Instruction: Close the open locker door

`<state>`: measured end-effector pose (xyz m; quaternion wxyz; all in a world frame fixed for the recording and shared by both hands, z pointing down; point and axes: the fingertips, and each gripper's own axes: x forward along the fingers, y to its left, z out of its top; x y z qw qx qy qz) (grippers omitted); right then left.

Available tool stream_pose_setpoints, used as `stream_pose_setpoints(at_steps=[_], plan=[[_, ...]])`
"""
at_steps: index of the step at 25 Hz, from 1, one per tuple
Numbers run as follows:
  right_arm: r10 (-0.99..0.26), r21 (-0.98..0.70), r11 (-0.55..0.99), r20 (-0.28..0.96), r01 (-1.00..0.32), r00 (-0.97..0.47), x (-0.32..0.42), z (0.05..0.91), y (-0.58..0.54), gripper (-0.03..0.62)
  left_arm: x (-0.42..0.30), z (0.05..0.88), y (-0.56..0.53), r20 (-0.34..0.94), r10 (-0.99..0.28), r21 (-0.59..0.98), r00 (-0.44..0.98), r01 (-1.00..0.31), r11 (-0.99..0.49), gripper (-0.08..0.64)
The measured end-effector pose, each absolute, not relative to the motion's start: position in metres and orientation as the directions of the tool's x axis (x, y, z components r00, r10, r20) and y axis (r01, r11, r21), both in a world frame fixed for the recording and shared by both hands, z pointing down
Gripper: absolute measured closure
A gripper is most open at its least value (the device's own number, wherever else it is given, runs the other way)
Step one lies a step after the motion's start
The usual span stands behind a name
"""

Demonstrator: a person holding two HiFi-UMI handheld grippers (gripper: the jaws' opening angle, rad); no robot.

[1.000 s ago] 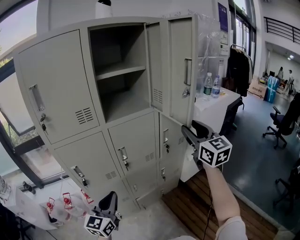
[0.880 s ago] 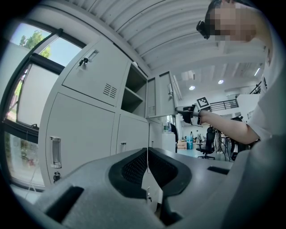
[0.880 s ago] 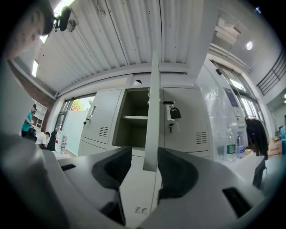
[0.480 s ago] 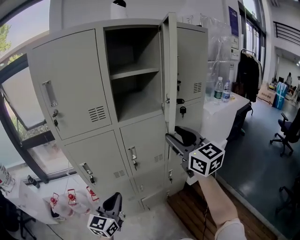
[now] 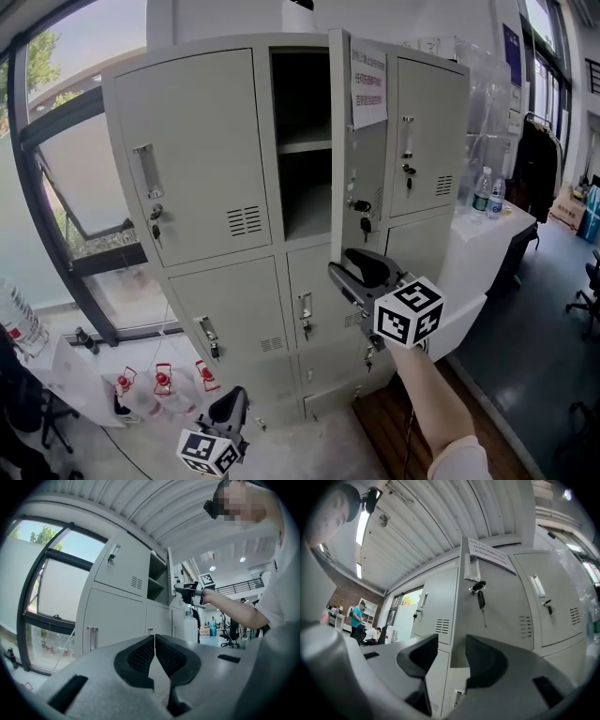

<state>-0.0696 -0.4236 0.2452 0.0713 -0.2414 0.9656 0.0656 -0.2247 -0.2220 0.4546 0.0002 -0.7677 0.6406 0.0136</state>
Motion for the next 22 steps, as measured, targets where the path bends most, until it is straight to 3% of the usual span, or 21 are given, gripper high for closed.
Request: stream_pose_setpoints(at_steps=[22], plan=[[-0.479,0.119,0.865,-0.094,-0.488,-0.872,-0.205,0.247,-0.505,0.41,-0.319,0.461,-0.229,-0.019,-0.997,0.038,0.078,-0.996,-0.078,0.547]])
